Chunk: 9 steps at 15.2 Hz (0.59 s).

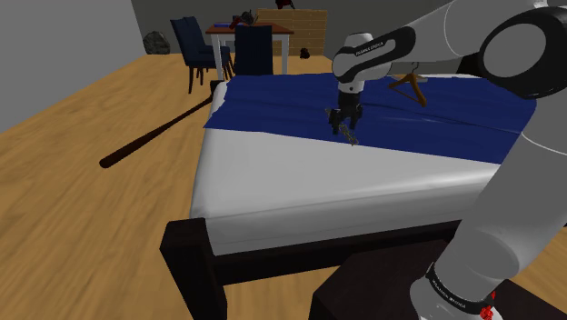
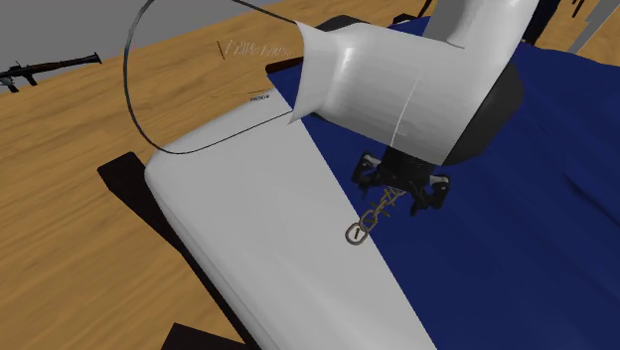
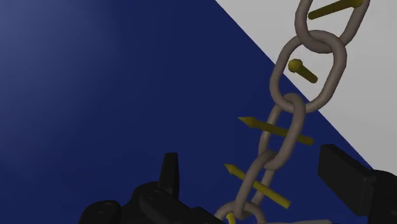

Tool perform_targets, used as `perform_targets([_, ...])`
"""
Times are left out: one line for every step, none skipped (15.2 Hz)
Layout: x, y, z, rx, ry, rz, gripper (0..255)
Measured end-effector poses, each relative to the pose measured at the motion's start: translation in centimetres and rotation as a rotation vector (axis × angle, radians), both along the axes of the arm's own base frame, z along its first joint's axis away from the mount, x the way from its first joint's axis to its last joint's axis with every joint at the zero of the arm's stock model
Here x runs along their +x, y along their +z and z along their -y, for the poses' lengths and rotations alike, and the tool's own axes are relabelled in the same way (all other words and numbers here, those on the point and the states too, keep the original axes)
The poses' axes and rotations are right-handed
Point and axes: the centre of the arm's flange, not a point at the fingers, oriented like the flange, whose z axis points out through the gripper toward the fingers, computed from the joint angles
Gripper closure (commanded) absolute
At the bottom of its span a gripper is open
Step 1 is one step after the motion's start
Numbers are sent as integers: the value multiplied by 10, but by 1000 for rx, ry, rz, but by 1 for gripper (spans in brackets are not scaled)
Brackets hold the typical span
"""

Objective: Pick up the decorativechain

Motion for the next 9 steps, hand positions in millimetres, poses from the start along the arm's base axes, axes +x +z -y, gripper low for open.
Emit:
perform_targets([0,-2,0,0,0,0,255])
perform_targets([0,-2,0,-1,0,1,255])
perform_targets([-1,2,5,-13,-2,6,255])
perform_targets([-1,1,4,-9,-4,7,255])
perform_targets([-1,2,4,-8,-6,9,255])
perform_targets([-1,2,4,-7,-7,9,255])
perform_targets([-1,2,4,-6,-7,8,255])
perform_targets([0,2,4,-5,-7,8,255])
perform_targets([0,2,4,-5,-7,7,255])
